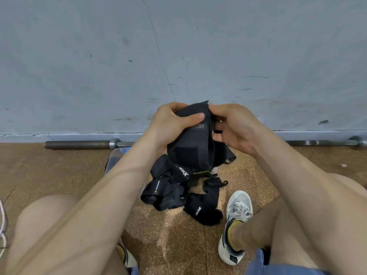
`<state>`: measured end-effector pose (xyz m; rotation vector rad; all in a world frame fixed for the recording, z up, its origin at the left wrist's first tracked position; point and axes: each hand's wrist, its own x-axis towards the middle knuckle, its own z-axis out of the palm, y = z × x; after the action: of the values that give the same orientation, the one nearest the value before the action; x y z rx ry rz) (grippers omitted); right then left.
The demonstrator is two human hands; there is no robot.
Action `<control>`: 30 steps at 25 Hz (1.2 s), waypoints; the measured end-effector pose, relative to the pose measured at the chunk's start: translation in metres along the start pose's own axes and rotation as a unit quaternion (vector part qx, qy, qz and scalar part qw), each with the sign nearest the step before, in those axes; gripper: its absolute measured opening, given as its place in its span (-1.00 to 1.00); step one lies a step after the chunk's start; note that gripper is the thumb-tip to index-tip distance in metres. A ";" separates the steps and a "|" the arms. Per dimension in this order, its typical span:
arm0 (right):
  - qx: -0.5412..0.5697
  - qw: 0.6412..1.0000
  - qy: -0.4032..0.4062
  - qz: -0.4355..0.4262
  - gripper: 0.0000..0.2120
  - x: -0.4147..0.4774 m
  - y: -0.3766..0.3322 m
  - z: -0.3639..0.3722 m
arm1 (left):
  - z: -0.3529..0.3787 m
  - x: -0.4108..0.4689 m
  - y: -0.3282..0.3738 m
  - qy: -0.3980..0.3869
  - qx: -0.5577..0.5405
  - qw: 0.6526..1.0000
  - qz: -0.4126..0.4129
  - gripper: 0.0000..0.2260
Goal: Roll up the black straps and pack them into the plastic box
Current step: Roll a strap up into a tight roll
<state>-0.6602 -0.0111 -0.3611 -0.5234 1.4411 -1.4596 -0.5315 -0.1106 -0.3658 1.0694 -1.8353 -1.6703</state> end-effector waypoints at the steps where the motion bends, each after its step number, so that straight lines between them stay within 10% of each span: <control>1: -0.004 1.000 -0.016 0.001 -0.83 -0.001 0.000 -0.001 | -0.002 0.000 -0.001 0.008 -0.008 1.000 0.004 -0.60; 10: -0.291 0.946 0.040 -0.135 -0.63 0.000 0.009 0.006 | 0.002 -0.015 0.000 -0.048 0.201 0.977 0.054 -0.39; 16: -0.452 0.848 0.248 -0.125 -0.68 0.009 -0.004 -0.041 | -0.058 0.008 -0.006 0.208 -0.012 0.978 -0.008 -0.73; 23: -0.567 0.788 0.234 0.050 -0.86 0.017 -0.006 -0.071 | -0.040 -0.022 0.000 -0.096 -0.303 0.948 0.007 -0.53; 25: -0.599 0.769 0.198 0.102 -0.61 0.013 -0.009 -0.069 | -0.036 -0.021 -0.001 -0.090 -0.318 0.944 -0.004 -0.45; 30: -0.286 0.958 -0.022 -0.009 -0.48 -0.009 -0.007 -0.017 | -0.008 -0.015 -0.009 -0.031 -0.313 0.948 -0.051 -0.62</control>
<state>-0.6730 0.0039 -0.3552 -0.9163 1.8271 -1.0201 -0.5137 -0.1041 -0.3707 0.8396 -1.1461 -2.1558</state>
